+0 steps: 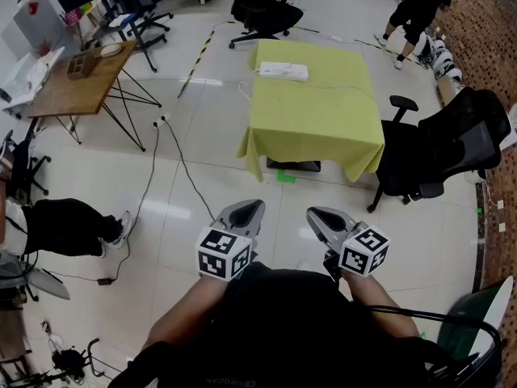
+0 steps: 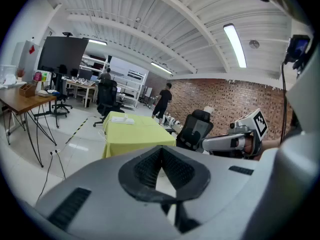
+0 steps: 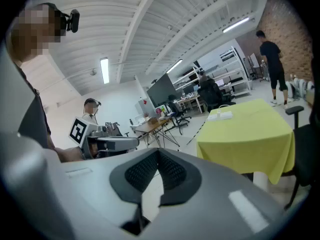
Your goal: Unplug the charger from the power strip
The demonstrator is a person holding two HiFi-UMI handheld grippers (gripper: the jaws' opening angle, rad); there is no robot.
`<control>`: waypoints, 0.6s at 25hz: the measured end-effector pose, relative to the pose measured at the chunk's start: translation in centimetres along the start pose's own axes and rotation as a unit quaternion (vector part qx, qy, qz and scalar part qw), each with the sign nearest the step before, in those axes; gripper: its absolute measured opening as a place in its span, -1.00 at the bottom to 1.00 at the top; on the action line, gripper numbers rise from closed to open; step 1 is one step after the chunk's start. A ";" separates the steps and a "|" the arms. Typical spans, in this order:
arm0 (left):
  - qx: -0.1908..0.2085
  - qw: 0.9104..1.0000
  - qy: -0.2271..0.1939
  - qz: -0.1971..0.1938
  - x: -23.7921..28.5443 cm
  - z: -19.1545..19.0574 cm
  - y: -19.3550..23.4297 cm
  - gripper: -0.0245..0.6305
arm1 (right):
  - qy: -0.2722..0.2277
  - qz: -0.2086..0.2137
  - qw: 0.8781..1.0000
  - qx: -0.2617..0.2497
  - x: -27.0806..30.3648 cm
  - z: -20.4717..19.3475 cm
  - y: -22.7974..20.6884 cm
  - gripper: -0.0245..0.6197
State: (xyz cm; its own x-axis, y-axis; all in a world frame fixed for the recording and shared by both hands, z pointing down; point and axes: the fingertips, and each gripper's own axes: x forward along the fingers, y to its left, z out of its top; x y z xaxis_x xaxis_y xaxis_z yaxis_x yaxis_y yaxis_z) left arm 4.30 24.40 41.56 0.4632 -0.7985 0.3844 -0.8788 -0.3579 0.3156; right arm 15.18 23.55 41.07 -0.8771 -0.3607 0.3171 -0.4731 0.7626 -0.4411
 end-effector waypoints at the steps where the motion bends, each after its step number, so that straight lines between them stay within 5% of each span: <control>1: 0.000 1.000 0.001 0.001 -0.4 0.0 0.6 -0.91 | -0.001 0.001 1.000 0.000 0.7 0.1 0.4 -0.91; 15: -0.032 0.999 0.009 0.033 -3.9 -0.3 10.9 -0.91 | 0.002 0.004 1.000 0.005 9.1 1.1 2.9 -0.91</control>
State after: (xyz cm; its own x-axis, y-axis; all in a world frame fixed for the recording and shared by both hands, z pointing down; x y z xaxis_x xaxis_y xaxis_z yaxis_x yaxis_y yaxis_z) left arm -7.08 23.79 43.76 0.4066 -0.8105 0.4217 -0.8987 -0.2718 0.3442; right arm 5.73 21.89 41.76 -0.8802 -0.3536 0.3166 -0.4676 0.7600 -0.4513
